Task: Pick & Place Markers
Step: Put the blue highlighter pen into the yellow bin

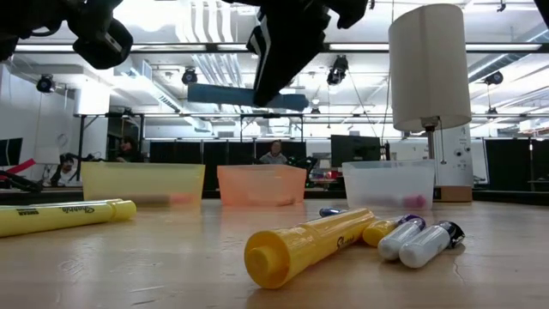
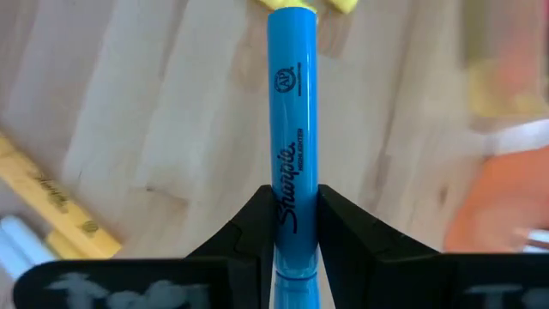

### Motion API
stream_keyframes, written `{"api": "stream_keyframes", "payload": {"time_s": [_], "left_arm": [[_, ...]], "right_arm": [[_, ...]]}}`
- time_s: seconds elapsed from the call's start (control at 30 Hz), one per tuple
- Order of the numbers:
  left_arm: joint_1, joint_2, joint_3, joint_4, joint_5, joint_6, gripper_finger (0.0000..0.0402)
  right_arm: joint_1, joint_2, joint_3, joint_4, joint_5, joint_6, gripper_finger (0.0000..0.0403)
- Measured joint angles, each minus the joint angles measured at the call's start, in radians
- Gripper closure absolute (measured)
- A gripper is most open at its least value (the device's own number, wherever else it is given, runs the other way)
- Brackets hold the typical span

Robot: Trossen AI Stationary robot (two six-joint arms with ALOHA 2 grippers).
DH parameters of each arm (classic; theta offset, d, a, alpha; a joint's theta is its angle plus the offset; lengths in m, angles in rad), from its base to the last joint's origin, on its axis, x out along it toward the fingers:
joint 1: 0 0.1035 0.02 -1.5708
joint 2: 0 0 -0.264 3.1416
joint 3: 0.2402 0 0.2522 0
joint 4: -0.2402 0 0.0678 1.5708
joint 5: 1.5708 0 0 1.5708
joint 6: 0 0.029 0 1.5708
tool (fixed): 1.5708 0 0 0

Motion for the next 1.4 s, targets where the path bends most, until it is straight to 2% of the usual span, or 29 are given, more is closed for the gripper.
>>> {"api": "stream_keyframes", "payload": {"time_s": [0.13,0.33,0.5,0.6,0.83,1.07,1.4], "left_arm": [[0.0,0.0,0.0,0.006,0.0,-0.004,0.0232],[-0.001,-0.001,0.0,0.142,0.04,-0.019,0.0232],[-0.005,0.0,0.0,0.026,0.043,0.025,0.0232],[-0.005,0.0,0.0,0.012,-0.009,0.041,0.0232],[-0.004,0.0,0.003,0.019,-0.2,0.15,0.0232],[-0.003,0.002,0.003,0.019,-0.207,0.132,0.0232],[-0.003,0.018,0.003,0.019,-0.207,0.156,0.0232]], "right_arm": [[-0.007,0.0,0.016,0.0,0.05,-0.023,0.0333],[-0.047,0.0,0.017,0.092,0.057,-0.045,0.0333],[-0.05,-0.011,0.044,0.067,0.058,-0.046,0.0333],[-0.044,-0.032,0.077,0.043,0.047,0.0,0.0333],[-0.047,-0.035,0.183,-0.123,0.004,0.24,0.0333],[-0.009,-0.035,0.184,-0.075,0.006,0.252,0.0333],[0.016,-0.034,0.171,-0.044,0.228,0.301,0.0333]]}}
